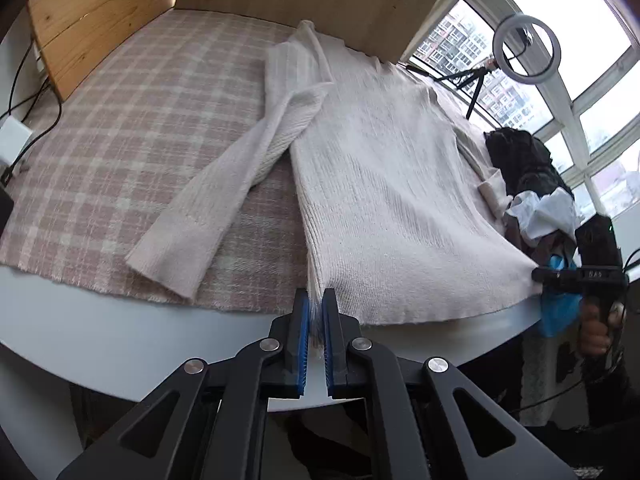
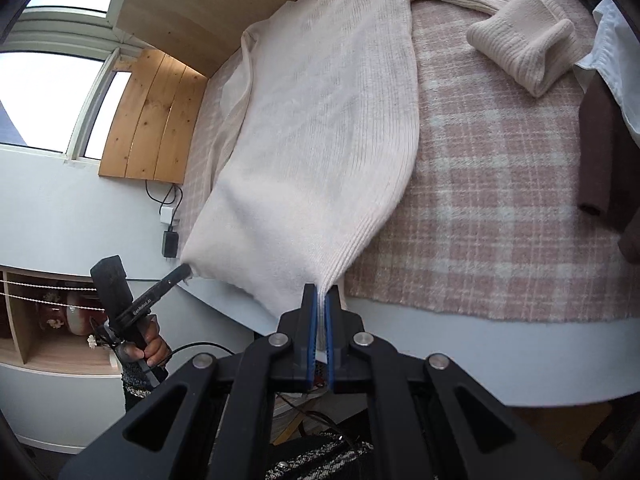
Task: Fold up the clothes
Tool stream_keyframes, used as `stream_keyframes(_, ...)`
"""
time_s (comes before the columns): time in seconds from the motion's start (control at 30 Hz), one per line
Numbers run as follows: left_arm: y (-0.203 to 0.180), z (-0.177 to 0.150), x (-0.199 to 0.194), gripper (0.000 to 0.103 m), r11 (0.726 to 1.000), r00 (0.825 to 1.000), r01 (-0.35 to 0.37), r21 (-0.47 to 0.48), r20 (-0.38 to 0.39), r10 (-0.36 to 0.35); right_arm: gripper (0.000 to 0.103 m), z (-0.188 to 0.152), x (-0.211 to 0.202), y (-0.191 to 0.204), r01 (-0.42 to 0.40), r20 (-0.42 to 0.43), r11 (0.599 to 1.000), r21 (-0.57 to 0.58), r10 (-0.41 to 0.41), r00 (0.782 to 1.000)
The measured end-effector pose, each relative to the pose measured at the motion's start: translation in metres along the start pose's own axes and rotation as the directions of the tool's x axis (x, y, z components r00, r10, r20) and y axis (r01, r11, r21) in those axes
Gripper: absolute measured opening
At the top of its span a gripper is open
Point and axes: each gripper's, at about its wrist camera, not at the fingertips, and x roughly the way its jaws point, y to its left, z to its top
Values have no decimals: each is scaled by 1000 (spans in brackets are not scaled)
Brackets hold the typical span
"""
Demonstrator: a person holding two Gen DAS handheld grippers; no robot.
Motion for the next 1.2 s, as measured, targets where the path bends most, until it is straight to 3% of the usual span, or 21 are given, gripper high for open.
stream_keyframes(0.1,16,-4,18,5,999,998,-24,-40,-51,22,4,-16,26,-1,67,-31,998,-20,-67,997)
stream_keyframes(0.27,14,-15,51,5,999,989,-46,-13,-144,44,4,-26,49,-27,198,-79,980,18,-196,977)
stream_keyframes(0.4,-2,-13,52,6,995,985,-84,58,-147,92,4,-28,47,-23,256,-70,967,-19,-256,964)
stream_keyframes(0.5,-4,-9,35,7,986,982,-147,81,-105,155,7,-32,57,-6,243,-123,968,-69,-250,960)
stream_keyframes(0.6,-6,-7,11,9,962,969,-246,120,6,247,10,-41,55,16,283,-116,947,-154,-302,946)
stream_keyframes(0.67,-6,-5,3,16,939,950,-310,148,63,304,12,-38,48,30,259,-105,951,-171,-278,955)
stream_keyframes(0.77,-3,-5,24,18,904,933,-358,232,42,358,14,-31,36,52,201,-90,963,-180,-220,971)
stream_keyframes(0.87,-4,-6,57,22,853,898,-422,307,15,439,14,-24,25,74,144,-76,971,-191,-161,984)
stream_keyframes(0.93,-2,-2,56,18,857,903,-418,300,34,429,21,-9,23,98,108,-59,971,-212,-123,991)
stream_keyframes(1.0,4,5,49,3,875,908,-412,254,31,419,34,9,23,125,74,-41,969,-237,-86,995)
stream_keyframes(1.1,8,13,28,3,908,926,-376,183,56,372,40,49,34,157,76,-5,945,-318,-82,997)
stream_keyframes(1.2,-9,13,-3,3,931,940,-335,147,121,320,49,108,70,172,61,8,947,-316,-62,998)
